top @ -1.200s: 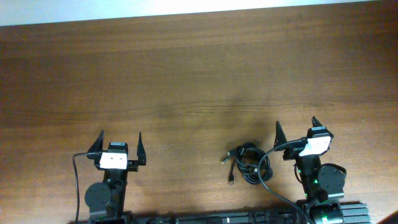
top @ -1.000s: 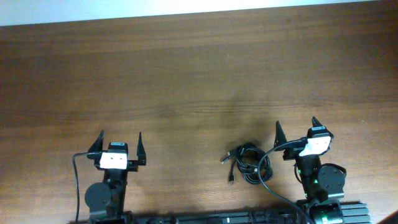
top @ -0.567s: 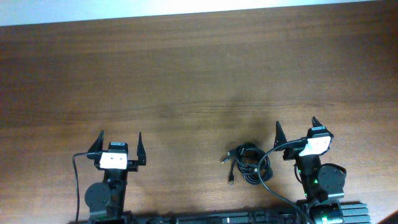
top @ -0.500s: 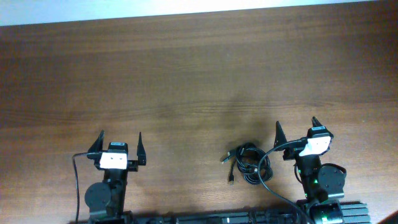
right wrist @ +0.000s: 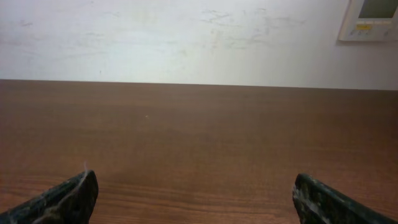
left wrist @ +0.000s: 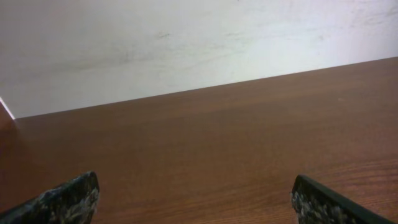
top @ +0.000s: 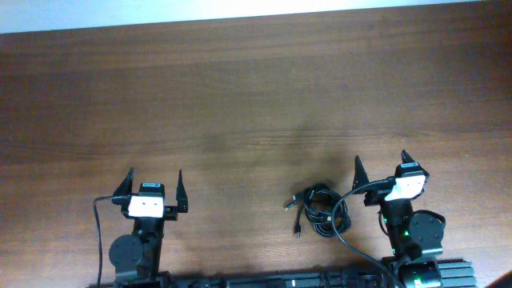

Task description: Untangle cables

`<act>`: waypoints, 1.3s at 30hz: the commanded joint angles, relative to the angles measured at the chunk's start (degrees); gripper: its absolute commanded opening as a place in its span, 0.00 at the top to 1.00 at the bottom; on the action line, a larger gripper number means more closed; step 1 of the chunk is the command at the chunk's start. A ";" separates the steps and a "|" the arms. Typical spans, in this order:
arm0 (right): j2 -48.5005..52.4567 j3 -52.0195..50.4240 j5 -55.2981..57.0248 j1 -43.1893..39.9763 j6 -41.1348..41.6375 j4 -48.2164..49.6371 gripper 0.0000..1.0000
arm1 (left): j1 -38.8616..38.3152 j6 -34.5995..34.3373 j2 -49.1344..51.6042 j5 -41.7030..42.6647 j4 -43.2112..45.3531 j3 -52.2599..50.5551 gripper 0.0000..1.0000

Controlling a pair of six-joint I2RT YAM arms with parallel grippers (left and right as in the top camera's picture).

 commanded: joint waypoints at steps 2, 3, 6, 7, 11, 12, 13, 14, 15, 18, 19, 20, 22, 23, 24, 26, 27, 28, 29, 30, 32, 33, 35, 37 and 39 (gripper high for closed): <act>-0.31 -0.28 0.46 -0.42 0.48 -0.33 0.01 | 0.31 -0.74 -0.50 -0.81 -0.46 -0.11 0.01; -0.31 -0.28 0.46 -0.42 0.48 -0.33 0.01 | 0.31 -0.74 -0.50 -0.81 -0.48 -0.11 0.01; -0.31 -0.28 0.46 -0.42 0.48 -0.33 0.01 | 0.31 -0.74 -0.50 -0.81 -0.46 -0.11 0.01; -0.31 -0.28 0.46 -0.42 0.48 -0.33 0.01 | 0.31 -0.74 -0.50 -0.83 -0.46 -0.11 0.01; -0.31 -0.28 0.46 -0.42 0.48 -0.33 0.01 | 0.31 -0.72 -0.50 -0.83 -0.48 -0.11 0.01; -0.31 -0.28 0.46 -0.42 0.48 -0.33 0.01 | 0.31 -0.72 -0.50 -0.83 -0.46 -0.11 0.01; -0.31 -0.28 0.46 -0.42 0.48 -0.33 0.02 | 0.31 -0.72 -0.50 -0.83 -0.46 -0.11 0.01; -0.31 -0.28 0.46 -0.42 0.48 -0.33 0.01 | 0.31 -0.72 -0.50 -0.83 -0.44 -0.11 0.01; -0.31 -0.28 0.46 -0.42 0.48 -0.33 0.01 | 0.31 -0.74 -0.50 -0.83 -0.31 -0.11 0.01; -0.31 -0.28 0.46 -0.42 0.48 -0.33 0.01 | 0.31 -0.74 -0.50 -0.83 -0.24 -0.09 0.01; -0.31 -0.28 0.46 -0.42 0.48 -0.33 0.01 | 0.31 -0.74 -0.50 -0.83 -0.24 -0.09 0.01; -0.31 -0.28 0.46 -0.42 0.48 -0.33 0.01 | 0.31 -0.74 -0.50 -0.83 -0.17 -0.09 0.01; -0.31 -0.28 0.46 -0.42 0.48 -0.33 0.01 | 0.31 -0.74 -0.50 -0.87 -0.04 -0.07 0.01; -0.31 -0.28 0.46 -0.42 0.48 -0.33 0.01 | 0.31 -0.74 -0.50 -1.03 -0.02 -0.07 0.01; -0.31 -0.28 0.46 -0.42 0.48 -0.33 0.01 | 0.31 -0.74 -0.50 -1.25 -0.02 -0.07 0.01; -0.31 -0.28 0.46 -0.42 0.48 -0.33 0.02 | 0.31 -0.74 -0.50 -1.25 0.13 -0.07 0.01; -0.31 -0.28 0.46 -0.42 0.48 -0.33 0.01 | 0.31 -0.76 -0.50 -1.25 0.17 -0.04 0.01; -0.31 -0.28 0.46 -0.42 0.48 -0.33 0.01 | 0.31 -0.74 -0.50 -1.25 0.17 0.00 0.01; -0.31 -0.28 0.46 -0.42 0.48 -0.33 0.01 | 0.31 -0.76 -0.50 -1.25 0.15 0.11 0.01; -0.31 -0.28 0.46 -0.42 0.48 -0.33 0.01 | 0.31 -0.74 -0.50 -1.25 0.13 0.22 0.01; -0.31 -0.28 0.46 -0.42 0.48 -0.33 0.01 | 0.31 -0.76 -0.50 -1.25 0.11 0.37 0.01; -0.31 -0.28 0.46 -0.42 0.48 -0.33 0.01 | 0.31 -0.74 -0.50 -1.25 0.09 0.44 0.01; -0.31 -0.28 0.46 -0.42 0.48 -0.33 0.01 | 0.31 -0.74 -0.50 -1.25 -0.11 0.59 0.01; -0.31 -0.28 0.46 -0.42 0.48 -0.33 0.01 | 0.31 -0.74 -0.50 -1.25 -0.31 0.81 0.01; -0.31 -0.28 0.46 -0.42 0.48 -0.33 0.01 | 0.31 -0.76 -0.48 -1.25 -0.85 1.05 0.01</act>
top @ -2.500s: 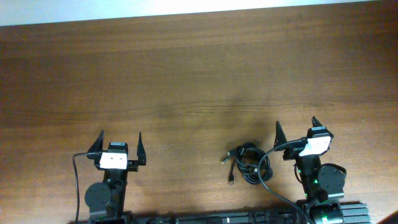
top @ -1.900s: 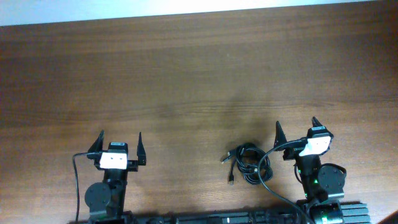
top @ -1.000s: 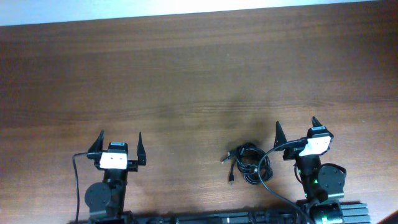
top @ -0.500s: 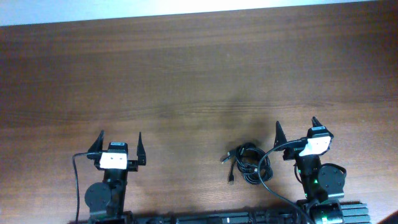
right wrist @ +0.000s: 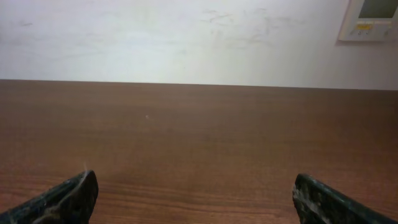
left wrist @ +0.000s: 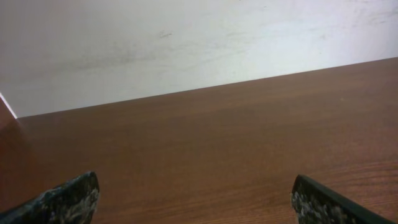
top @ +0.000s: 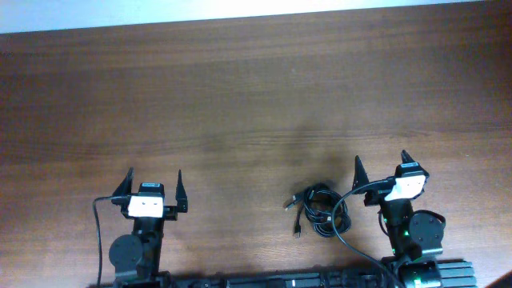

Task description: Untangle cables

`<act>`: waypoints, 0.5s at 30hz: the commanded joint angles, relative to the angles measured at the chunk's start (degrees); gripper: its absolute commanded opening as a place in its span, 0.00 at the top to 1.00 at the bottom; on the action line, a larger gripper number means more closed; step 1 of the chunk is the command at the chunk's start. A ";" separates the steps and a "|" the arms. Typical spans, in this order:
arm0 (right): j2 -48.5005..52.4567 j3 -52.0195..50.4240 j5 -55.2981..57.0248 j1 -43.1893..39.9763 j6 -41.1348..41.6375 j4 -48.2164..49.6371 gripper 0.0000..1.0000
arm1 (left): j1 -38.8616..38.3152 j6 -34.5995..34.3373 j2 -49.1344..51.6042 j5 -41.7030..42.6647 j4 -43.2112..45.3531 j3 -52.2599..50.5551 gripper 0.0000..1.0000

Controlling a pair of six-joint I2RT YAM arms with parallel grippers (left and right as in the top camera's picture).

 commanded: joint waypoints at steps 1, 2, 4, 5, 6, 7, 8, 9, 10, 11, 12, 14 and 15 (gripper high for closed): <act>-0.31 -0.28 0.46 -0.42 0.48 -0.33 0.01 | 0.31 -0.74 -0.48 -0.85 -1.11 1.14 0.01; -0.31 -0.28 0.46 -0.42 0.48 -0.33 0.01 | 0.31 -0.72 -0.48 -0.85 -1.81 1.57 0.01; -0.31 -0.28 0.46 -0.42 0.48 -0.33 0.01 | 0.31 -0.72 -0.44 -0.85 -2.38 2.10 0.01; -0.31 -0.28 0.46 -0.42 0.48 -0.33 0.01 | 0.31 -0.72 -0.44 -0.87 -2.62 2.27 0.01; -0.31 -0.28 0.46 -0.42 0.48 -0.33 0.01 | 0.31 -0.72 -0.44 -0.87 -2.89 2.40 0.01; -0.31 -0.28 0.46 -0.42 0.48 -0.33 0.01 | 0.31 -0.72 -0.44 -0.87 -3.28 2.71 0.01; -0.31 -0.28 0.46 -0.42 0.48 -0.33 0.01 | 0.31 -0.72 -0.44 -0.87 -3.56 2.93 0.01; -0.31 -0.28 0.46 -0.42 0.48 -0.33 0.01 | 0.31 -0.72 -0.44 -0.85 -3.91 3.17 0.01; -0.31 -0.28 0.46 -0.42 0.48 -0.33 0.01 | 0.31 -0.72 -0.44 -0.87 -4.55 3.56 0.01; -0.31 -0.28 0.46 -0.42 0.48 -0.33 0.01 | 0.31 -0.72 -0.44 -0.87 -5.09 3.89 0.01; -0.31 -0.28 0.46 -0.42 0.48 -0.33 0.01 | 0.31 -0.72 -0.44 -0.87 -5.92 4.48 0.01; -0.31 -0.28 0.46 -0.42 0.48 -0.33 0.02 | 0.31 -0.72 -0.44 -0.85 -6.78 5.44 0.01; -0.31 -0.28 0.46 -0.42 0.48 -0.33 0.01 | 0.31 -0.72 -0.37 -0.85 -7.41 6.08 0.01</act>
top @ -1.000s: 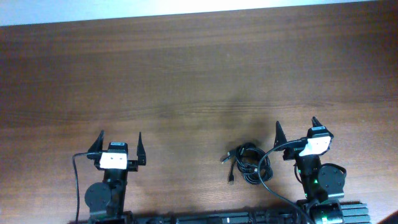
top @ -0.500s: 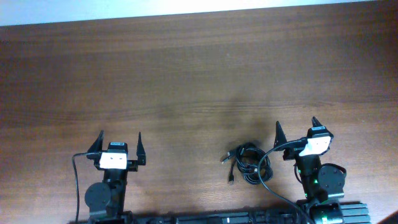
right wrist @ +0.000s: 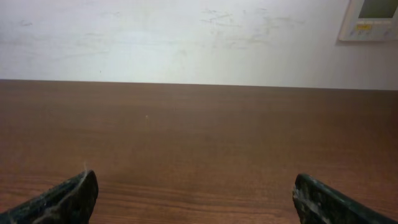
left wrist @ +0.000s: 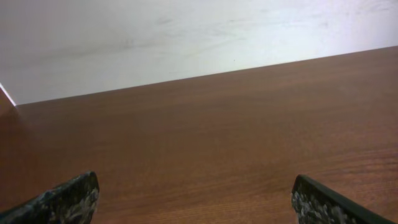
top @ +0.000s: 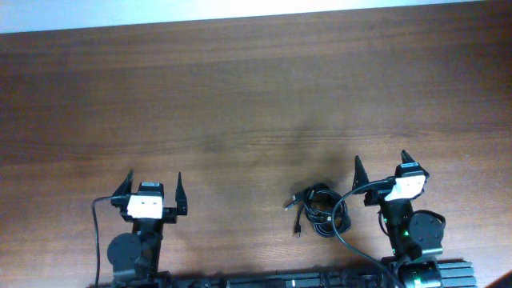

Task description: Untangle cables

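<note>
A tangled bundle of black cables lies on the wooden table near the front edge, just left of my right gripper. That gripper stands open, its fingertips wide apart over bare wood. My left gripper is far to the left of the bundle, also open, with its fingertips spread and nothing between them. Neither wrist view shows the cables.
The brown wooden table stretches back to a white wall. A wall-mounted control panel shows at the upper right of the right wrist view. Each arm's own black cable trails from its base at the front edge.
The left wrist view has shifted slightly, the table's far edge sitting a little higher in the frame. The cables and the right gripper have not moved.
Both grippers stood open at the front of the table with the cable bundle lying beside the right one at each earlier moment. Only a small shift of the left wrist has come about by now.
</note>
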`<act>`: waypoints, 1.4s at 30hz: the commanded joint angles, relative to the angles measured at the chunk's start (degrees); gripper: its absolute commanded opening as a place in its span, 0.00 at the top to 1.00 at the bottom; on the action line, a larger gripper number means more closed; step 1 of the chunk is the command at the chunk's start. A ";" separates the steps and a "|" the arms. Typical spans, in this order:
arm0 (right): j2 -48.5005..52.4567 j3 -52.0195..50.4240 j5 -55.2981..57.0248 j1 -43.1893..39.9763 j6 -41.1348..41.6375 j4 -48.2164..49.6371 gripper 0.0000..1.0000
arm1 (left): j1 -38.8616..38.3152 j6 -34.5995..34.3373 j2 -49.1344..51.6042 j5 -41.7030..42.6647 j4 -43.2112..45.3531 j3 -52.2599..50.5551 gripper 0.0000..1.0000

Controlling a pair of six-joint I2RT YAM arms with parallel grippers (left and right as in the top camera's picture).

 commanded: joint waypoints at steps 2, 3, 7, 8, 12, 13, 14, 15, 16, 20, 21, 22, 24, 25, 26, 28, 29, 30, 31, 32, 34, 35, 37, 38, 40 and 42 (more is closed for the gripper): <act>-0.33 -0.28 0.46 -0.42 0.46 -0.33 0.01 | 0.31 -0.72 0.24 -0.44 -1.51 3.63 0.01; -0.33 -0.28 0.46 -0.42 0.46 -0.33 0.01 | 0.31 -0.72 0.92 -0.42 -1.53 4.00 0.01; -0.33 -0.28 0.46 -0.42 0.46 -0.33 0.01 | 0.31 -0.72 4.42 -0.42 -1.53 5.62 0.01; -0.33 -0.28 0.46 -0.42 0.46 -0.33 0.01 | 0.31 -0.72 5.70 -0.42 -1.55 6.21 0.01; -0.33 -0.28 0.46 -0.42 0.46 -0.33 0.01 | 0.31 -0.72 11.10 -0.42 -1.55 9.07 0.01; -0.33 -0.28 0.46 -0.42 0.46 -0.33 0.01 | 0.31 -0.72 12.61 -0.42 -1.57 9.99 0.01; -0.33 -0.28 0.46 -0.42 0.46 -0.33 0.01 | 0.31 -0.72 13.73 -0.42 -1.68 10.75 0.01; -0.33 -0.28 0.46 -0.42 0.46 -0.33 0.01 | 0.31 -0.72 14.84 -0.42 -2.03 11.63 0.01; -0.33 -0.28 0.46 -0.42 0.46 -0.33 0.01 | 0.31 -0.70 16.33 -0.39 -2.54 12.76 0.01; -0.33 -0.28 0.46 -0.42 0.46 -0.33 0.01 | 0.31 -0.72 21.70 -0.39 -5.57 17.33 0.01; -0.33 -0.28 0.46 -0.42 0.46 -0.33 0.02 | 0.31 -0.72 22.86 -0.42 -6.21 18.25 0.01; -0.33 -0.28 0.46 -0.42 0.46 -0.33 0.01 | 0.31 -0.70 24.30 -0.39 -6.51 19.28 0.01; -0.33 -0.28 0.46 -0.42 0.46 -0.33 0.01 | 0.31 -0.72 25.73 -0.39 -6.69 20.13 0.01; -0.33 -0.28 0.46 -0.42 0.46 -0.33 0.01 | 0.31 -0.72 26.10 -0.39 -6.69 20.20 0.01; -0.33 -0.28 0.46 -0.42 0.46 -0.33 0.01 | 0.31 -0.72 26.62 -0.39 -6.69 20.20 0.02; -0.33 -0.28 0.46 -0.42 0.46 -0.33 0.01 | 0.31 -0.72 26.75 -0.39 -6.69 20.20 0.01; -0.33 -0.28 0.46 -0.42 0.46 -0.33 0.01 | 0.31 -0.72 26.75 -0.39 -6.69 20.20 0.01; -0.33 -0.28 0.46 -0.42 0.46 -0.33 0.01 | 0.31 -0.72 26.75 -0.39 -6.69 20.20 0.01; -0.33 -0.28 0.46 -0.42 0.46 -0.33 0.01 | 0.31 -0.72 26.75 -0.39 -6.69 20.20 0.01; -0.33 -0.28 0.46 -0.42 0.46 -0.33 0.01 | 0.31 -0.72 26.75 -0.39 -6.71 20.24 0.01; -0.33 -0.28 0.46 -0.42 0.46 -0.33 0.01 | 0.31 -0.70 26.75 -0.42 -7.30 20.59 0.01; -0.33 -0.28 0.46 -0.42 0.46 -0.33 0.01 | 0.31 -0.70 26.84 -0.42 -7.69 20.87 0.01; -0.33 -0.28 0.46 -0.42 0.46 -0.33 0.01 | 0.31 -0.70 27.12 -0.42 -8.46 21.86 0.01; -0.33 -0.28 0.46 -0.42 0.46 -0.33 0.01 | 0.31 -0.72 27.34 -0.42 -9.05 22.47 0.01; -0.33 -0.28 0.46 -0.42 0.46 -0.33 0.01 | 0.31 -0.70 27.98 -0.42 -10.36 23.91 0.01; -0.33 -0.28 0.46 -0.42 0.46 -0.33 0.01 | 0.31 -0.72 29.29 -0.39 -11.56 25.57 0.01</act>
